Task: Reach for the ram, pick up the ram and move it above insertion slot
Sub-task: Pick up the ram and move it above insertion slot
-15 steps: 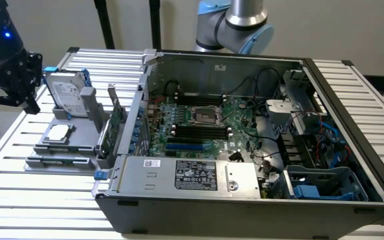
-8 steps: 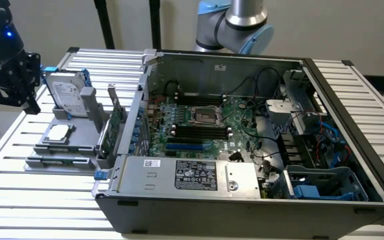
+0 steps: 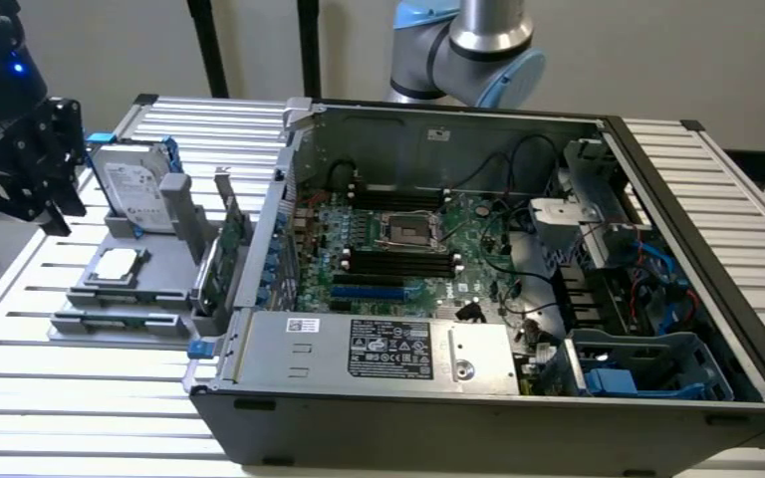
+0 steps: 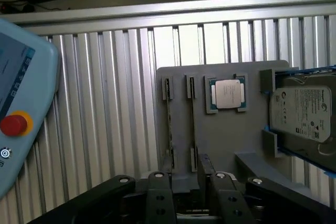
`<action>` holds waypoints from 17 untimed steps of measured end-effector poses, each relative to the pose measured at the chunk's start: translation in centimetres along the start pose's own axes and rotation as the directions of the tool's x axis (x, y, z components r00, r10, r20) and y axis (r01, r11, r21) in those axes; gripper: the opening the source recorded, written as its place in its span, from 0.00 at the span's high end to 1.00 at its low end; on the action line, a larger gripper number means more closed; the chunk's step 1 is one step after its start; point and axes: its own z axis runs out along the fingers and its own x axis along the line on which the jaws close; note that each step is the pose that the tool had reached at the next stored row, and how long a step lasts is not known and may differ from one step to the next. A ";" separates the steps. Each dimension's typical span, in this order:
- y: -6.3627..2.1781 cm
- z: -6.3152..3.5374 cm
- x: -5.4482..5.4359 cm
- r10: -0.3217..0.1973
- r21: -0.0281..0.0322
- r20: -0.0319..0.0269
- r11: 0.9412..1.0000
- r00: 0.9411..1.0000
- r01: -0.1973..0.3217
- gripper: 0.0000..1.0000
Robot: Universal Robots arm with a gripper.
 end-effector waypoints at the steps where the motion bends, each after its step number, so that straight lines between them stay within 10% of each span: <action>1: 0.00 0.11 0.0 0.000 0.000 0.000 1.000 1.000 0.000 0.64; 17: -0.09 2.99 0.0 0.000 0.000 0.000 1.000 1.000 0.000 0.64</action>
